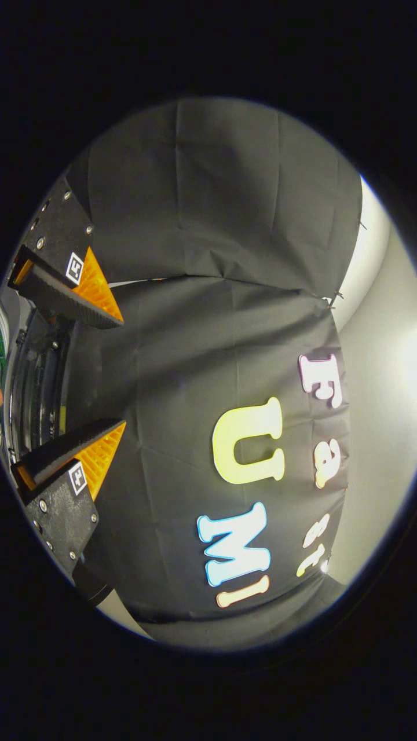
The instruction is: Put the clothes into the washing machine and then close the washing machine lid.
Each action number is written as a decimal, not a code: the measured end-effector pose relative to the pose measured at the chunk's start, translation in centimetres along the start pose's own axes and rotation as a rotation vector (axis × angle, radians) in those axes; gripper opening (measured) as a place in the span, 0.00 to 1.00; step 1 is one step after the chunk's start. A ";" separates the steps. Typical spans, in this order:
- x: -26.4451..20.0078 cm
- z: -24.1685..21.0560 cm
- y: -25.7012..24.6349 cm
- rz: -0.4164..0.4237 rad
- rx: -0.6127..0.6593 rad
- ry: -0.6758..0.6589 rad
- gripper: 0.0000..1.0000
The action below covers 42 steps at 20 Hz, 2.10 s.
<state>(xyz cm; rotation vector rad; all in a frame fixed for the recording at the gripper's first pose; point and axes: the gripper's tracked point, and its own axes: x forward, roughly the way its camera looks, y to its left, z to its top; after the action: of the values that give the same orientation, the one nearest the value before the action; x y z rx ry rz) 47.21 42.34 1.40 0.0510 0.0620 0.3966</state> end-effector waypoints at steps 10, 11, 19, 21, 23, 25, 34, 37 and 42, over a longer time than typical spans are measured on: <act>5.5 -4.2 -6.0 -0.158 0.008 0.143 0.95; 5.8 -4.6 -6.4 -0.165 0.011 0.157 0.95; 6.6 -7.8 -7.2 -0.204 0.043 0.290 0.96; 6.4 -7.9 -7.0 -0.195 0.042 0.300 0.96; 6.0 -7.8 -6.7 -0.183 0.039 0.297 0.96; 5.3 -7.9 -6.7 -0.184 -0.012 0.301 0.96; 2.4 -7.4 -5.5 -0.147 0.010 0.309 0.96; 1.0 -7.3 -5.0 -0.142 0.007 0.306 0.96; -1.5 -7.4 -4.1 -0.131 0.004 0.309 0.96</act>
<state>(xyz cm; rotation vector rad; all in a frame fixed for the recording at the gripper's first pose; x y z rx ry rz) 46.91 38.25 -6.19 -0.0108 0.3689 0.2705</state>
